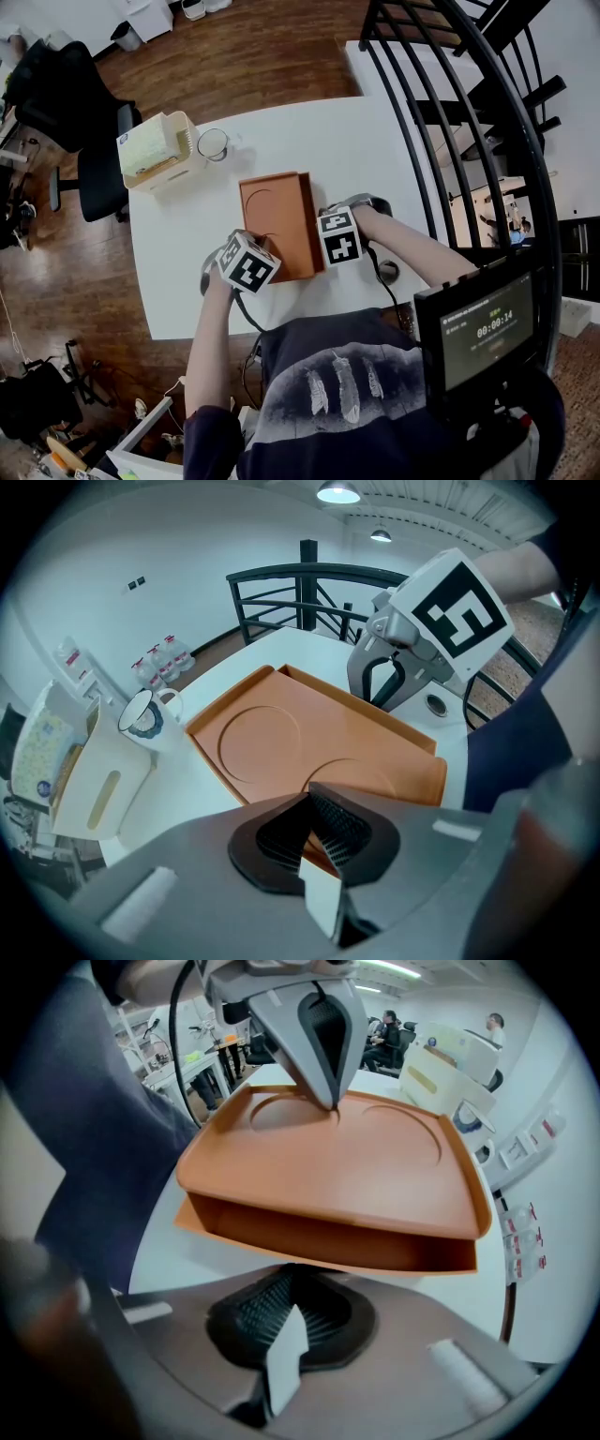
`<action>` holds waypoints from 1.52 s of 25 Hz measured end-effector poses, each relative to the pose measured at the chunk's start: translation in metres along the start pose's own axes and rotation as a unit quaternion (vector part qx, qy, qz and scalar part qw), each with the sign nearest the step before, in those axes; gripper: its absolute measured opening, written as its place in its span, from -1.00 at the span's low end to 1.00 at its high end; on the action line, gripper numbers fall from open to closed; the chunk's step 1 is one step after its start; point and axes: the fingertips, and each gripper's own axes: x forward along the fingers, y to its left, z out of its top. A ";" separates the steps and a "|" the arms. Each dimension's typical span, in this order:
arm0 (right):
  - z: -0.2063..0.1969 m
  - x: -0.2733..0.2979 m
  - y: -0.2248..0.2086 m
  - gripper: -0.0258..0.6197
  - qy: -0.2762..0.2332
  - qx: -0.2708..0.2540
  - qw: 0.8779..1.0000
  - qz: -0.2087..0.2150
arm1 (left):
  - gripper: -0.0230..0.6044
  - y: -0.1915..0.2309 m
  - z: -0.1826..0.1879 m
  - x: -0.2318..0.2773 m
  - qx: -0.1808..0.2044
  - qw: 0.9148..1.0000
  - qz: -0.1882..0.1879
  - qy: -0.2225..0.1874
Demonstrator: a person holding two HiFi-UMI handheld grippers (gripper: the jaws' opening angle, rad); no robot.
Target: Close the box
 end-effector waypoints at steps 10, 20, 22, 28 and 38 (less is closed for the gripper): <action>0.006 0.000 0.001 -0.91 -0.004 -0.004 1.000 0.001 | -0.88 -0.003 0.000 -0.001 -0.002 1.000 -0.002 -0.003; 0.010 0.001 0.003 -0.91 -0.011 -0.006 1.000 0.003 | -0.88 -0.005 0.000 -0.002 -0.001 1.000 -0.007 -0.003; 0.011 0.000 0.003 -0.91 -0.014 -0.005 1.000 0.003 | -0.88 -0.006 0.000 -0.002 -0.002 1.000 -0.010 -0.002; 0.020 -0.001 0.002 -0.91 -0.038 -0.001 0.999 -0.003 | -0.88 -0.007 0.002 -0.003 -0.005 1.000 -0.012 -0.006; 0.022 -0.003 0.004 -0.91 -0.048 -0.011 0.999 -0.006 | -0.88 -0.011 0.002 -0.005 -0.006 1.000 -0.016 -0.007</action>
